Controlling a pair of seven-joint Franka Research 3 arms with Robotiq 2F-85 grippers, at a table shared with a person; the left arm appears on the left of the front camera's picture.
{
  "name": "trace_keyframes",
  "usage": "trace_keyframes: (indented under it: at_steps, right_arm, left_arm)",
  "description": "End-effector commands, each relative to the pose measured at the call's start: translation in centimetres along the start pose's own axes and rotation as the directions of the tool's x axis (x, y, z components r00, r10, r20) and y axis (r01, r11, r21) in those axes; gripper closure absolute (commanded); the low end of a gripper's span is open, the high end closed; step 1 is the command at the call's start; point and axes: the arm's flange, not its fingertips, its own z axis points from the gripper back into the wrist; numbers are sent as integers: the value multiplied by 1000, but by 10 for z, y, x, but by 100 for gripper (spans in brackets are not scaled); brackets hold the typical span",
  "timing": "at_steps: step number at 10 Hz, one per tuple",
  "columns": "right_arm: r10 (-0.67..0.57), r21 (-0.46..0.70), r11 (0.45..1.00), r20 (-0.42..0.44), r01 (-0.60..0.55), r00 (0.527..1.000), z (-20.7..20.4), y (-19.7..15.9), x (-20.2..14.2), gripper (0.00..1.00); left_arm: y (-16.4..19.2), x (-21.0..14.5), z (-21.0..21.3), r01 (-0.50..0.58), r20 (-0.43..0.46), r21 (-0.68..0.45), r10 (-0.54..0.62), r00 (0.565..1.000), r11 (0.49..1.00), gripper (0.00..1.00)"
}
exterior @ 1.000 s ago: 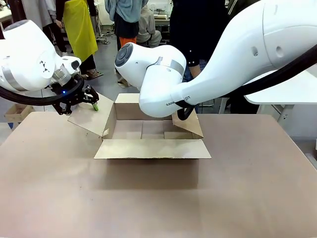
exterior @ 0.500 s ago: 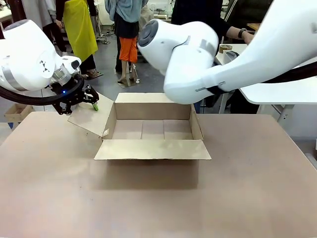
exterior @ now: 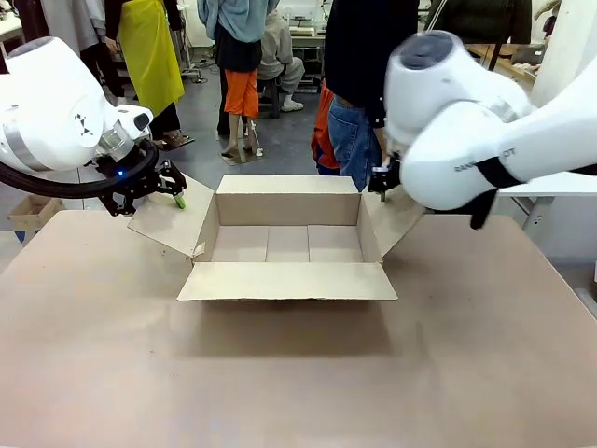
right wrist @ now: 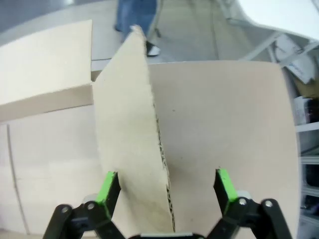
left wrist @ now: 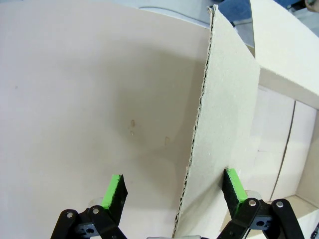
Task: Pack the gift set into the box.
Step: Place both hands on the side flaps of the Package Box and spread them outward, then lift both hands away from the flaps of the Package Box.
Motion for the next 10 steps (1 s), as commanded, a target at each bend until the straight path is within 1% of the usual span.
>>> trace_keyframes:
  at_steps: [1, 2, 10]
  right_arm:
    - [-56, 160, 985, -46, 63, 997, -11, -36, -16, 0]
    - [0, 0, 1000, 0, 0, 1000, 0, 0, 0, 0]
    - [0, 0, 1000, 0, 0, 1000, 0, 0, 0, 0]
  left_arm:
    - [-1, -1, 2, -10, 6, 12, 10, 1000, 1000, 0]
    - [-1, -1, 2, -10, 6, 12, 10, 1000, 1000, 0]
    - [-1, -1, 2, -10, 6, 12, 10, 1000, 1000, 0]
